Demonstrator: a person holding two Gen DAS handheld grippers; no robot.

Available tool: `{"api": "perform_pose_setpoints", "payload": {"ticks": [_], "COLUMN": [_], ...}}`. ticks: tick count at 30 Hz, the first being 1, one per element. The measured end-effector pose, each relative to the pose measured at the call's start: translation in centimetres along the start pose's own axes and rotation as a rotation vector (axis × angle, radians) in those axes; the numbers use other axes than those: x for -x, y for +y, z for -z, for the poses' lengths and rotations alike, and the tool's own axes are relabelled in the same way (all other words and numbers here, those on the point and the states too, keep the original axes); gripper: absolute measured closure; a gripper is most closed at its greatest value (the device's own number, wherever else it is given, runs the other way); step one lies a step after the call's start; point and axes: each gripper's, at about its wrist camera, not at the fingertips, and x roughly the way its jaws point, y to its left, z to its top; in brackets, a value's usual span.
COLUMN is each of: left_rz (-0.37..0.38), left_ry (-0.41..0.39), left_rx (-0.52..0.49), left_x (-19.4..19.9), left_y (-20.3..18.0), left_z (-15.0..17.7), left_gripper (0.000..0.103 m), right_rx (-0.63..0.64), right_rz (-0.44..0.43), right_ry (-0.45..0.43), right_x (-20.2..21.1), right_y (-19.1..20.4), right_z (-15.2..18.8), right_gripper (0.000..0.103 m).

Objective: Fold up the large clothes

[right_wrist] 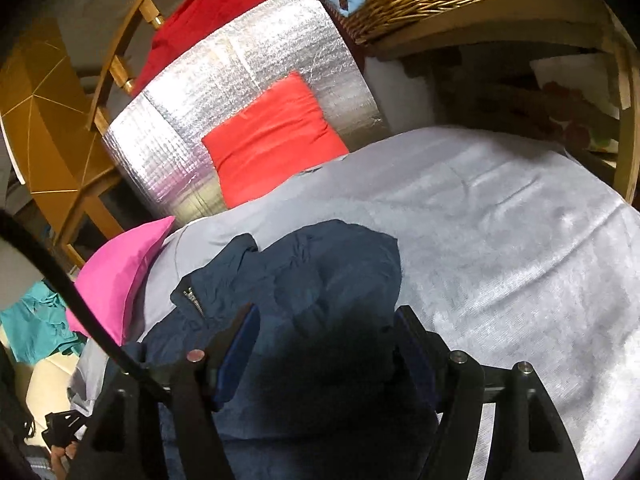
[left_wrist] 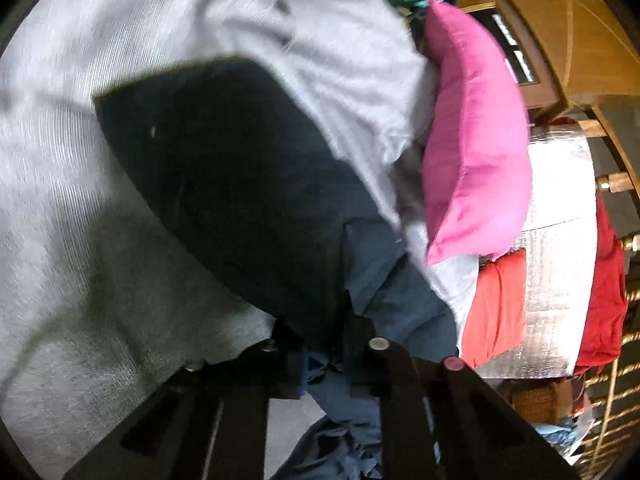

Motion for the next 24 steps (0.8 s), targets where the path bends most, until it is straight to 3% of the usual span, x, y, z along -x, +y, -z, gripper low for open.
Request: {"api": "perform_pose_setpoints", "payload": {"ticks": [3, 7, 9, 12, 15, 19, 24], "left_rz": [0.028, 0.072, 0.120, 0.191, 0.223, 0.210, 0.169], "left_ry": [-0.141, -0.351, -0.411, -0.435, -0.400, -0.283, -0.010], "left_rx": [-0.107, -0.328, -0.418, -0.567, -0.688, -0.823, -0.903], "left_x": [4.1, 10.8, 13.5, 15.8, 15.6, 11.7, 3.7], "left_y": [-3.4, -9.5, -11.7, -15.2, -17.4, -19.4, -19.4], "left_z": [0.2, 2.7, 4.5, 7.8, 11.3, 15.6, 20.5], "left_gripper": [0.095, 0.095, 0.095, 0.095, 0.095, 0.095, 0.095], "right_rx": [-0.018, -0.030, -0.036, -0.044, -0.051, -0.064, -0.082], "right_rz": [0.003, 0.008, 0.009, 0.007, 0.006, 0.009, 0.012], "right_ry": [-0.008, -0.019, -0.023, -0.030, -0.034, -0.038, -0.032], "right_x": [0.3, 0.8, 1.0, 1.5, 1.8, 2.0, 1.9], "right_y": [-0.7, -1.5, -1.8, -2.2, -2.5, -2.9, -3.3], "right_z": [-0.2, -0.6, -0.7, -0.9, -1.1, -1.3, -1.5], "right_gripper": [0.031, 0.031, 0.031, 0.031, 0.031, 0.031, 0.031]}}
